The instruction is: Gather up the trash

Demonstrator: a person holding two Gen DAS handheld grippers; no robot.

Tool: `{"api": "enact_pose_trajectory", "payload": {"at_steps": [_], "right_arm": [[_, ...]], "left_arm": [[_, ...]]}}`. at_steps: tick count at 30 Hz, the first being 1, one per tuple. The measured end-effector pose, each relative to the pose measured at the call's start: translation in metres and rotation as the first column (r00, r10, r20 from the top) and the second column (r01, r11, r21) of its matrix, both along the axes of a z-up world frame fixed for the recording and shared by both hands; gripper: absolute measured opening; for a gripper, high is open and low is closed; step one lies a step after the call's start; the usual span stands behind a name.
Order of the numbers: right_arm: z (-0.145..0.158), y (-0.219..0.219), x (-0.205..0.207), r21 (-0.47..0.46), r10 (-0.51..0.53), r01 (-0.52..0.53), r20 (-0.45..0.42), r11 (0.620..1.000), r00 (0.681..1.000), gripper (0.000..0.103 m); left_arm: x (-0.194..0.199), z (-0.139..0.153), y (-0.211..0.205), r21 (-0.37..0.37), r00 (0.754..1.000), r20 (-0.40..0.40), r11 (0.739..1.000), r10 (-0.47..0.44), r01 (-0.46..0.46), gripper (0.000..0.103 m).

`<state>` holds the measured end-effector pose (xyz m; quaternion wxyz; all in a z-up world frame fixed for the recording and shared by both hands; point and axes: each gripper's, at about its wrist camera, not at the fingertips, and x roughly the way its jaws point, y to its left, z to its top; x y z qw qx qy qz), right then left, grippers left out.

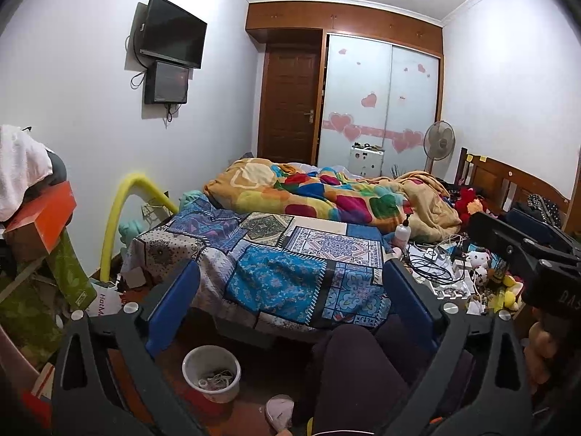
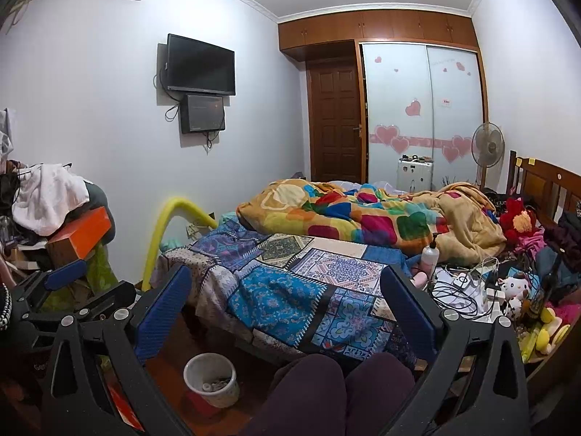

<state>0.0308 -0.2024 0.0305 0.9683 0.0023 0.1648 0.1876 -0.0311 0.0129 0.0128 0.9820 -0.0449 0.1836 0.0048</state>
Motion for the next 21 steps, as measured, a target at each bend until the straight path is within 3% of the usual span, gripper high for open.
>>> {"api": "enact_pose_trajectory", "payload": {"at_steps": [21], "right_arm": [[-0.002, -0.005, 0.006, 0.0, 0.019, -0.019, -0.014, 1.0, 1.0, 0.103]], "left_arm": [[0.002, 0.002, 0.01, -0.027, 1.0, -0.01, 1.0, -0.012, 0.012, 0.101]]}}
